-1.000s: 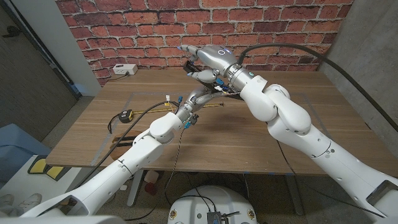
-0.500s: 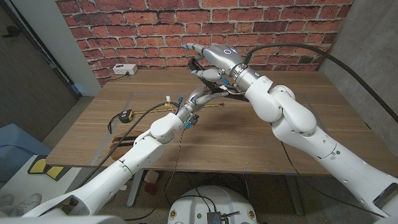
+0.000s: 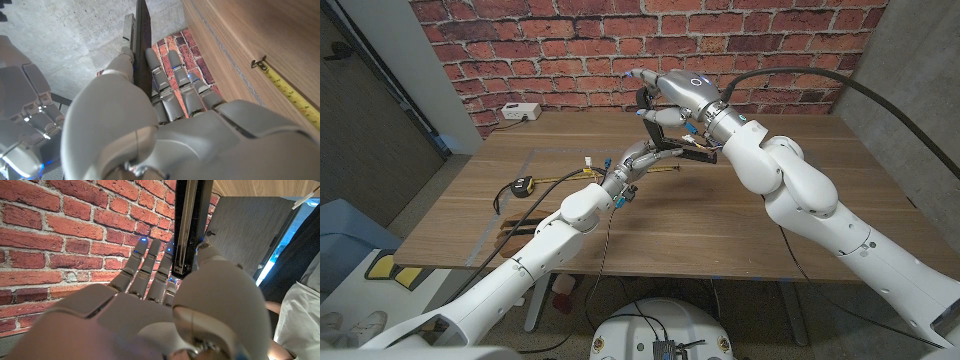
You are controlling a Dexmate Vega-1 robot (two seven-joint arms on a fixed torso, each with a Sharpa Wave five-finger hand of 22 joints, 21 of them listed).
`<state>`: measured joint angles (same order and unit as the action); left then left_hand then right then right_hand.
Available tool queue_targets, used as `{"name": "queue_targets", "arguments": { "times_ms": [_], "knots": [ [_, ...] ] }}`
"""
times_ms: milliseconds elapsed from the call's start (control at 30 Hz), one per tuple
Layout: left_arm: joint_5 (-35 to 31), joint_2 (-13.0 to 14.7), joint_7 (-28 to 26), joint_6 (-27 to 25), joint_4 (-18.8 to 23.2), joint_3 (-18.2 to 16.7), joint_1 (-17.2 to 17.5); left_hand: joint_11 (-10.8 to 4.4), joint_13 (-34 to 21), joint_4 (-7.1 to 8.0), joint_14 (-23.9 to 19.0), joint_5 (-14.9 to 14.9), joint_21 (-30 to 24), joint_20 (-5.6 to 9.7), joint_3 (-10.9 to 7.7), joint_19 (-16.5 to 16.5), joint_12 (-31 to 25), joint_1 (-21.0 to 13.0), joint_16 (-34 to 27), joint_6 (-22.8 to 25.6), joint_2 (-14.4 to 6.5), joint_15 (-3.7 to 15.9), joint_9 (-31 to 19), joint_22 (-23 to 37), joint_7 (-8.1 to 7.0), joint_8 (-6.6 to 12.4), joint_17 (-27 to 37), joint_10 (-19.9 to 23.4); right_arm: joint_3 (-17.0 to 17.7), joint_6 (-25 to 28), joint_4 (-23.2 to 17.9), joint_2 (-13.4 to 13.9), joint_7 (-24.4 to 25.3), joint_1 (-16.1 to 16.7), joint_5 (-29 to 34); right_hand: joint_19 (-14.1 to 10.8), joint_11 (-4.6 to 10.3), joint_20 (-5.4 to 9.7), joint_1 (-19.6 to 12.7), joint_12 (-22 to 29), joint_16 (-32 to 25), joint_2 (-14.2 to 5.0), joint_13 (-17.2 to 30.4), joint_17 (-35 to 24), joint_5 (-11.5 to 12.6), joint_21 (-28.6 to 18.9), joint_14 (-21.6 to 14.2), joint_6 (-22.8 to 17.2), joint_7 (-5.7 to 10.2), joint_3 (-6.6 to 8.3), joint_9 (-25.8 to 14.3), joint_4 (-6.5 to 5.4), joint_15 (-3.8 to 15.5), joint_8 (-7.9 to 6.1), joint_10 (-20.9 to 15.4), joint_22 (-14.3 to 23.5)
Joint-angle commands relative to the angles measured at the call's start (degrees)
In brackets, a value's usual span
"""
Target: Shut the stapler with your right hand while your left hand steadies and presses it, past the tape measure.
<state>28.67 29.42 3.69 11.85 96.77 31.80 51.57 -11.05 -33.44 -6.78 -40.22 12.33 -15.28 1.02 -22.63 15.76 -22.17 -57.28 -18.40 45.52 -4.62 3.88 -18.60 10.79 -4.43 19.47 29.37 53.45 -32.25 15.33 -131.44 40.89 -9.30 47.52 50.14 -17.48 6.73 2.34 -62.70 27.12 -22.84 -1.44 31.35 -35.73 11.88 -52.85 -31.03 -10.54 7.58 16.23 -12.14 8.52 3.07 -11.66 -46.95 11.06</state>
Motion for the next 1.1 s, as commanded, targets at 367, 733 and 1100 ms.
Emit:
{"name": "queue_targets", "arguments": {
  "times_ms": [367, 733, 1100],
  "knots": [
    [1.4, -0.4, 1.3, 3.5, -1.4, -0.3, 0.0, -0.79, -0.2, 1.18, -0.4, 0.4, 0.3, -0.02, -0.69, -0.1, 0.3, -5.0, 0.3, 3.7, -5.5, 9.62, -1.0, 0.1, -1.73, -0.08, 0.3, 0.6, 3.6, 0.9, -2.4, 3.1, 0.9, 2.2, -4.8, 0.5, 3.15, 1.62, -8.9, 7.8, 0.0, -7.89, -0.4, -0.4, 0.4, -0.7, -0.7, 0.4, -0.31, 0.27, -0.2, 0.49, 10.44, 0.21, -2.3, 0.2],
    [3.1, -0.6, 2.9, 4.2, -1.8, -0.4, 0.2, -0.79, -0.3, 1.19, -0.5, 0.4, 0.4, 0.01, -0.69, -0.2, 0.3, -5.0, 0.4, 3.6, -5.5, 9.65, -1.0, 0.1, -1.80, -0.19, 0.4, 0.7, 5.2, 0.9, -3.5, 5.2, 1.2, 3.4, -7.2, 0.9, 3.71, 1.35, -8.8, 8.2, 0.4, -7.79, -0.3, -0.6, 0.5, -1.1, -0.6, 0.6, -0.28, 0.10, -0.2, 0.30, 10.42, 0.22, -1.6, 0.2],
    [3.3, -0.6, 2.8, 4.4, -1.4, -0.5, 0.6, -0.80, -0.3, 1.25, -0.6, 0.3, 0.5, 0.01, -0.65, -0.2, 0.4, -4.9, 0.5, 3.7, -5.5, 9.65, -1.0, 0.1, -1.75, -0.27, 0.6, 0.7, 6.2, 1.0, -4.5, 7.2, 0.6, 4.1, -8.0, 1.3, 3.51, 1.22, -8.8, 8.6, 0.8, -7.76, 0.1, -0.8, 0.7, -1.4, -0.4, 1.2, -0.13, 0.06, -0.2, 0.25, 10.40, 0.38, -1.0, 0.1]
  ]
}}
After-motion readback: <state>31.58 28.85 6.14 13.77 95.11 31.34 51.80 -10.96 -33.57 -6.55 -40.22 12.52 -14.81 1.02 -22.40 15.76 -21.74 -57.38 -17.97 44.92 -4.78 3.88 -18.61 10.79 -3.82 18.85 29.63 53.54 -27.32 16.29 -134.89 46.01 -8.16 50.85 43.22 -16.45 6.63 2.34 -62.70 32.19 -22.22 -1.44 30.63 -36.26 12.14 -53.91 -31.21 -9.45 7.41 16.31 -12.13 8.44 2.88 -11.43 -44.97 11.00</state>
